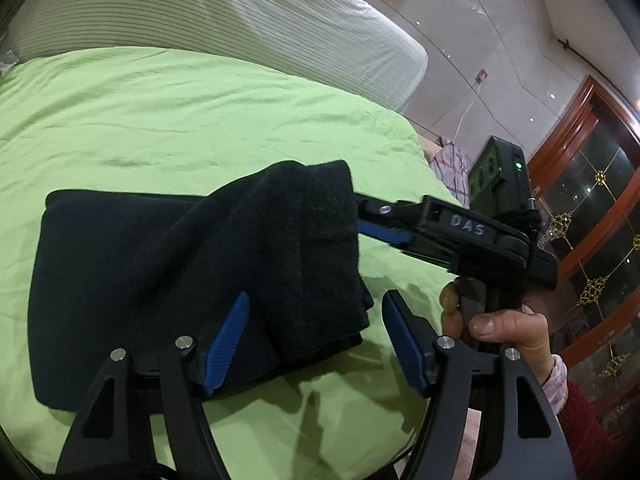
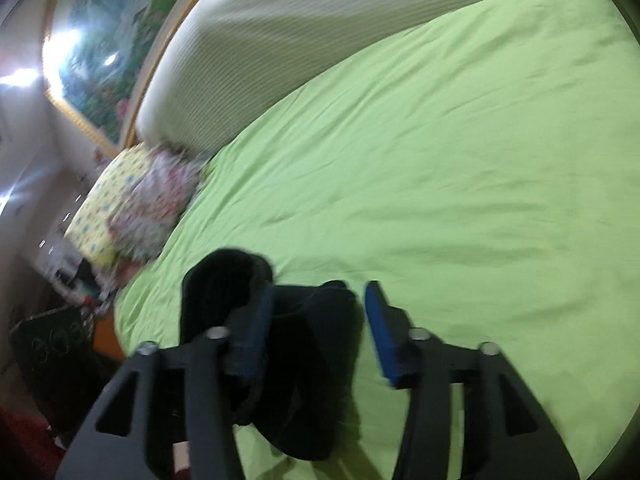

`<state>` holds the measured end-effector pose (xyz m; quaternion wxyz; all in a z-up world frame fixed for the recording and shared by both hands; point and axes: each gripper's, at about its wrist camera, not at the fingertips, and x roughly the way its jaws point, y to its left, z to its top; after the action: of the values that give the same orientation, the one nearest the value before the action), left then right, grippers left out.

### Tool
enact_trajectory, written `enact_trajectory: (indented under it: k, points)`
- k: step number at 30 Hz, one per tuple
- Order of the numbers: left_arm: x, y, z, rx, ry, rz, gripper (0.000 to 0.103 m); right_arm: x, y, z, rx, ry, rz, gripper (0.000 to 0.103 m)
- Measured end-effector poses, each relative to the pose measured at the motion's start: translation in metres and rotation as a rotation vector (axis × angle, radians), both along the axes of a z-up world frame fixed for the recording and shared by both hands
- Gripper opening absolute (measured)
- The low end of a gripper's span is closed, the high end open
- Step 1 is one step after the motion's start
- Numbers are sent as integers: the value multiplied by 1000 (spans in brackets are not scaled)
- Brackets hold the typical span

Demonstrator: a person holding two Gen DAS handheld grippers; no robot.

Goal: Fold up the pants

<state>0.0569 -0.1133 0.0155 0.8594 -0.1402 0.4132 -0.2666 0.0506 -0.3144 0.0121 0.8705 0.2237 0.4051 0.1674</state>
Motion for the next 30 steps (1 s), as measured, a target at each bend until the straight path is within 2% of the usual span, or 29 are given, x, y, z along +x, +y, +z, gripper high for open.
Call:
enact_trajectory:
  k: [2,4,9,13,14,17,20,24,30]
  points:
    - [-2,8,0,-15,10,10,72,-6,-3,3,4,-5,-33,55]
    - [-4,15,2,-34,13,17,73,-14,-4,6,-10,-13,-69,62]
    - [-10,46,10,-52,-13,97,76,-30,6,18,-25,-55,-129,67]
    - [-8,74,13,-64,-17,172,77,-51,30,40,-158,-184,-206,69]
    - [-7,81,13,-60,-21,198,78,-54,37,43,-186,-200,-209,74]
    - [-3,99,13,-49,-19,253,81,-61,56,51,-255,-243,-218,77]
    - [7,113,10,-40,-3,312,82,-60,73,51,-330,-240,-226,79]
    - [16,129,-2,-33,49,362,83,-56,80,40,-339,-197,-234,80]
    - [19,134,-15,-24,81,357,83,-55,79,25,-392,-141,-256,80]
